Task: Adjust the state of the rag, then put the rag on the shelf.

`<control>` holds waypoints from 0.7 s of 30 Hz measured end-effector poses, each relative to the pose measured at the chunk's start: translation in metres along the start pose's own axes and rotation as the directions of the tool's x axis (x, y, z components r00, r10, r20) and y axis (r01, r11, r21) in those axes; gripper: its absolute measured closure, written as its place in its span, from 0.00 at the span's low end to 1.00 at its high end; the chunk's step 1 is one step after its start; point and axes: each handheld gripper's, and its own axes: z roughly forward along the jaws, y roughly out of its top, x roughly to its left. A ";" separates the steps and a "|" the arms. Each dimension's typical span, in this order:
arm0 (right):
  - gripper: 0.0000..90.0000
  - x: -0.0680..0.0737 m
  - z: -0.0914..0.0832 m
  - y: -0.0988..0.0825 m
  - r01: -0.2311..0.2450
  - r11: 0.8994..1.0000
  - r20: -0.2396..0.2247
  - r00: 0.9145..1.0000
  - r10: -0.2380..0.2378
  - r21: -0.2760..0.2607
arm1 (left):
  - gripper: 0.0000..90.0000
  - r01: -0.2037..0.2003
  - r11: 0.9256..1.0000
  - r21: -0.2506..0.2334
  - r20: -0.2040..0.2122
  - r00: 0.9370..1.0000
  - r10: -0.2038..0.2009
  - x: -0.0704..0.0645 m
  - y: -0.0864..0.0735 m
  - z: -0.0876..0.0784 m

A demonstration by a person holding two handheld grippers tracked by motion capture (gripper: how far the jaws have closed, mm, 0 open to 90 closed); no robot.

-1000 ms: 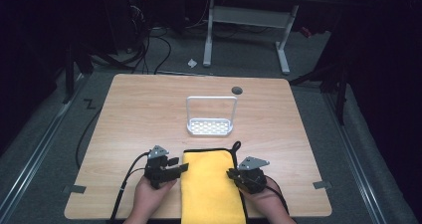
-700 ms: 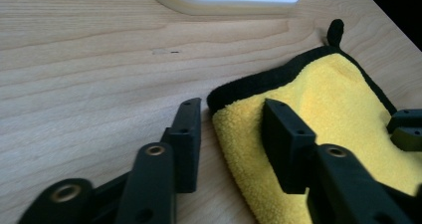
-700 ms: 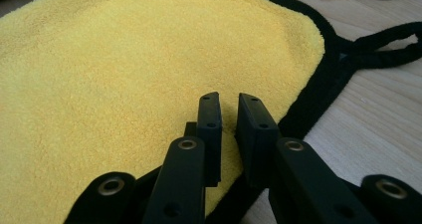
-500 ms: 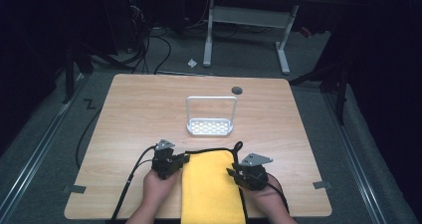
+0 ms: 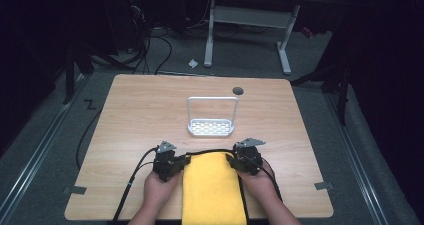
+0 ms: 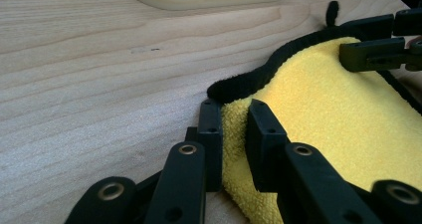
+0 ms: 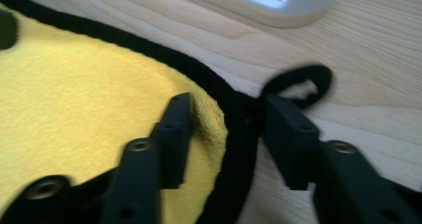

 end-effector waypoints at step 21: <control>0.88 0.002 -0.003 -0.004 0.016 0.999 -0.063 0.998 -0.019 -0.038 | 0.87 0.010 1.000 -0.006 -0.009 1.000 -0.010 0.000 -0.001 -0.001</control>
